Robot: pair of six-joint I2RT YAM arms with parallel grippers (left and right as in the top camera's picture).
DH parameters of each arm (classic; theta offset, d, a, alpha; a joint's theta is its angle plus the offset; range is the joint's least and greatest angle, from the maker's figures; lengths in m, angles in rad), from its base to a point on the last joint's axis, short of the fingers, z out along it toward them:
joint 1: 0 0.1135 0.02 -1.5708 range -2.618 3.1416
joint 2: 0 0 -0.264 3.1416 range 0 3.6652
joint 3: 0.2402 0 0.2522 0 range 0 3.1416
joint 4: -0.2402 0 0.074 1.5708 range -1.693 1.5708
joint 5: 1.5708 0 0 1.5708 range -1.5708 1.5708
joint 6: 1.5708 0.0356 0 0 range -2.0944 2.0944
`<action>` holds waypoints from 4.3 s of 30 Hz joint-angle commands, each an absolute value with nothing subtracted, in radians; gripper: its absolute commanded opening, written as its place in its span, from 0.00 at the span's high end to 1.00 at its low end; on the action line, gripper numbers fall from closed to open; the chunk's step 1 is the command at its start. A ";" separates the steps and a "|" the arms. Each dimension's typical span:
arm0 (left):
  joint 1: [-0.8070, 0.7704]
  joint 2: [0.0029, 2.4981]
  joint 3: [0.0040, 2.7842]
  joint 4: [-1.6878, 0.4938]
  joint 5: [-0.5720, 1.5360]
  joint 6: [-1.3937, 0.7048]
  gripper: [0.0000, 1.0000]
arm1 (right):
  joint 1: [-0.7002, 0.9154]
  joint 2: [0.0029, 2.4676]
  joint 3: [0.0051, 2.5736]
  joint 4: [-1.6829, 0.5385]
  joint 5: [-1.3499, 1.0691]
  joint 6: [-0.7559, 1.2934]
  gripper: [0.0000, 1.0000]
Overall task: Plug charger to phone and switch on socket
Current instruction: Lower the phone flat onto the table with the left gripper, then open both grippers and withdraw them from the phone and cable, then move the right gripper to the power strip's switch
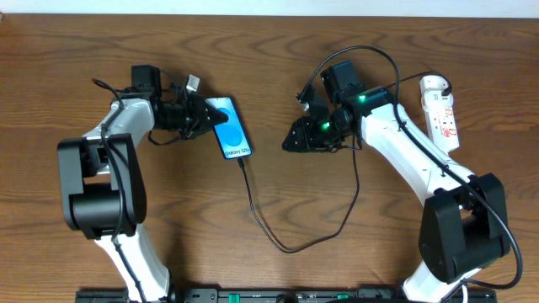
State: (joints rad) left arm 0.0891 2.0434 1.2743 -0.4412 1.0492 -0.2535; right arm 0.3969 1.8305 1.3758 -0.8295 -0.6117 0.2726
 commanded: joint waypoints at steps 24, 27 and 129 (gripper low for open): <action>0.046 2.093 1.259 -0.445 0.947 -0.229 0.93 | 0.394 1.827 1.385 -0.850 -0.574 0.253 0.66; 0.046 2.093 1.259 -0.460 0.917 -0.229 0.92 | 0.394 1.827 1.385 -0.850 -0.574 0.253 0.66; 0.047 1.149 1.295 -0.934 0.407 -0.241 0.15 | -0.197 1.591 1.395 -0.910 -0.499 0.171 0.99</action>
